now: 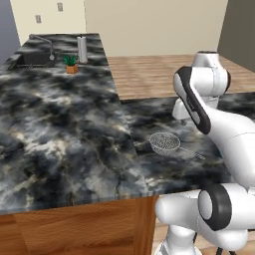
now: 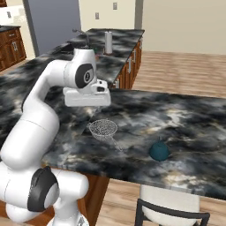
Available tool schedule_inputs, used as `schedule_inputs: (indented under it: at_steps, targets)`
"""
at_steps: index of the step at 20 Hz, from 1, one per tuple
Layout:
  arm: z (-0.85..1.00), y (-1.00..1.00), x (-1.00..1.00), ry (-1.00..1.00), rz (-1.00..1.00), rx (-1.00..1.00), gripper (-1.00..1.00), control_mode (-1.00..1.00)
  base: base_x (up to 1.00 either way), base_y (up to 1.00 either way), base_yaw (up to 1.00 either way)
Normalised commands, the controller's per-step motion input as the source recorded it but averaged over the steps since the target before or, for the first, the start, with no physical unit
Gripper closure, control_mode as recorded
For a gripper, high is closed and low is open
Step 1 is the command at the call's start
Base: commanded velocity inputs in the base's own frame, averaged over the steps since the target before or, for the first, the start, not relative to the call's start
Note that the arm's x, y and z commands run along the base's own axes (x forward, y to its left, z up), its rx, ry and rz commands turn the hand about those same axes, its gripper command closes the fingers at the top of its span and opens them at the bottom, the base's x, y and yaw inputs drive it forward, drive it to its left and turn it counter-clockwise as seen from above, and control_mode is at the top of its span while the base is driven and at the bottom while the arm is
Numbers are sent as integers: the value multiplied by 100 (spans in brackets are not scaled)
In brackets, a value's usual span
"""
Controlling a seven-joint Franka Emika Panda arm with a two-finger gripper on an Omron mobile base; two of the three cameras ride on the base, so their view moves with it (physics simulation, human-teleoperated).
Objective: Pick the teapot and strainer and place them in the sink. Then turn on the water.
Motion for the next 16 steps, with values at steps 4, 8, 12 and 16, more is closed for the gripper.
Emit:
schedule_inputs:
  at_steps: [4,8,12,16]
  targets:
    - [-9,0,-4,1,0,-12,-100,-100,0,0,0]
    - [-18,-17,-5,-1,2,-2,-100,-100,0,0,0]
    - [-16,-24,0,-3,9,0,-100,-100,0,0,0]
    - [-36,-20,0,0,9,0,-100,-100,0,0,0]
